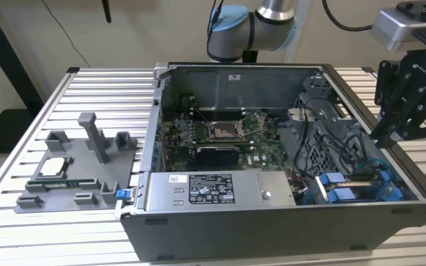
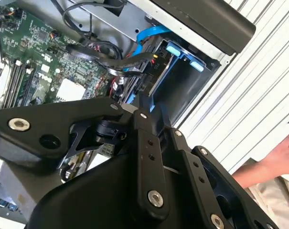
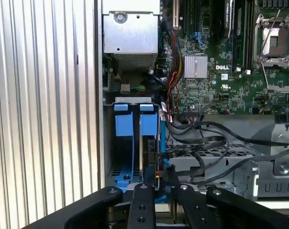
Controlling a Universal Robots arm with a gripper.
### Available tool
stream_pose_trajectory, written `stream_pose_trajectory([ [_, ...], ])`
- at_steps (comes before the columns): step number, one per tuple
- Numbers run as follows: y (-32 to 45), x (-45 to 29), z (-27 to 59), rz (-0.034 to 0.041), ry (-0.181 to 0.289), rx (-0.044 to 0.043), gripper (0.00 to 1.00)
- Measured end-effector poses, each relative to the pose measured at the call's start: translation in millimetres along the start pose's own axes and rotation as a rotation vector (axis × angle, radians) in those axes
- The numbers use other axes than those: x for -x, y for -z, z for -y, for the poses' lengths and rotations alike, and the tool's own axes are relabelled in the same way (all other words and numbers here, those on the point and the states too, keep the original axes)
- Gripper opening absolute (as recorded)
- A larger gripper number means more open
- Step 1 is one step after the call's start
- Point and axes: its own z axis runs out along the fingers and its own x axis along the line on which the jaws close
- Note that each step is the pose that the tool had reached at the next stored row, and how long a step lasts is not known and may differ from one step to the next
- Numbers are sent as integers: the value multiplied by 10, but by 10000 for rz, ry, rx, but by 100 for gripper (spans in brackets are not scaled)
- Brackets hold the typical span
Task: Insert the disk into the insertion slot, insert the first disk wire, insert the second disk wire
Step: 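Insert the second disk wire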
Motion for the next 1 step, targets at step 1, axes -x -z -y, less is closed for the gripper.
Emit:
stream_pose_trajectory([
  [1, 0, 0, 0, 0, 0, 0, 100],
])
